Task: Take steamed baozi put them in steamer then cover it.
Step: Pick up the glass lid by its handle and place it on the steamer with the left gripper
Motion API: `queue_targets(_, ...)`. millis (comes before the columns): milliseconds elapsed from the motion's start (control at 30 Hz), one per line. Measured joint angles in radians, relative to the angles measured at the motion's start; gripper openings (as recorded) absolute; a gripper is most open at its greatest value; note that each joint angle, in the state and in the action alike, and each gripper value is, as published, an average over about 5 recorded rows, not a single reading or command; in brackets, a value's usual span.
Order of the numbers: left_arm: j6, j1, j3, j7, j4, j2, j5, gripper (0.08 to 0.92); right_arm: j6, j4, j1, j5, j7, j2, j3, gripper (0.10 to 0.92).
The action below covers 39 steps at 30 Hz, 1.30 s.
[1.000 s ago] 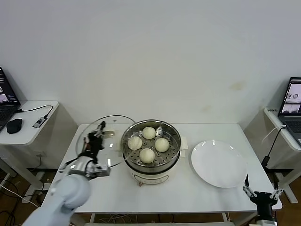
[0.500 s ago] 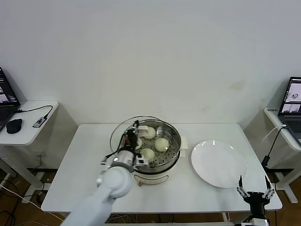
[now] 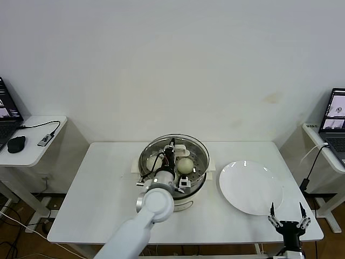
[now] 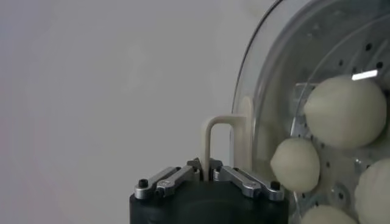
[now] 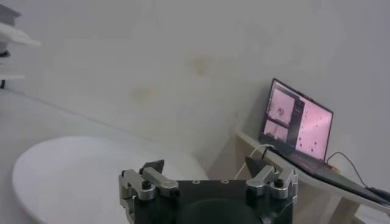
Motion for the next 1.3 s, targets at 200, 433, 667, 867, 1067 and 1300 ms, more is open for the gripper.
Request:
queue_targets(200, -0.007, 0.002, -0.007, 0.002, 0.028, -0.022, 0.034, 0.145, 0.003, -0.005, -0.001, -0.003, 0.000, 0.000, -0.001, 0.823)
queue_targets(433, -0.010, 0.012, -0.027, 0.004, 0.033, -0.037, 0.051, 0.145, 0.006, -0.012, -0.001, -0.007, -0.001, 0.000, -0.004, 0.823)
queue_targets(667, -0.014, 0.023, -0.048, 0.002, 0.044, -0.048, 0.060, 0.145, 0.006, -0.015, 0.000, -0.011, -0.002, 0.000, -0.009, 0.823)
queue_targets(867, -0.018, 0.033, -0.056, -0.003, 0.045, -0.054, 0.065, 0.145, 0.007, -0.016, 0.000, -0.011, -0.002, 0.000, -0.010, 0.823)
queue_targets(1067, -0.018, 0.045, -0.055, 0.000, 0.035, -0.057, 0.065, 0.145, 0.007, -0.018, 0.000, -0.013, -0.002, 0.000, -0.012, 0.823)
queue_targets(1300, -0.018, 0.053, -0.057, 0.001, 0.025, -0.059, 0.065, 0.145, 0.007, -0.018, 0.000, -0.015, -0.002, 0.000, -0.016, 0.823)
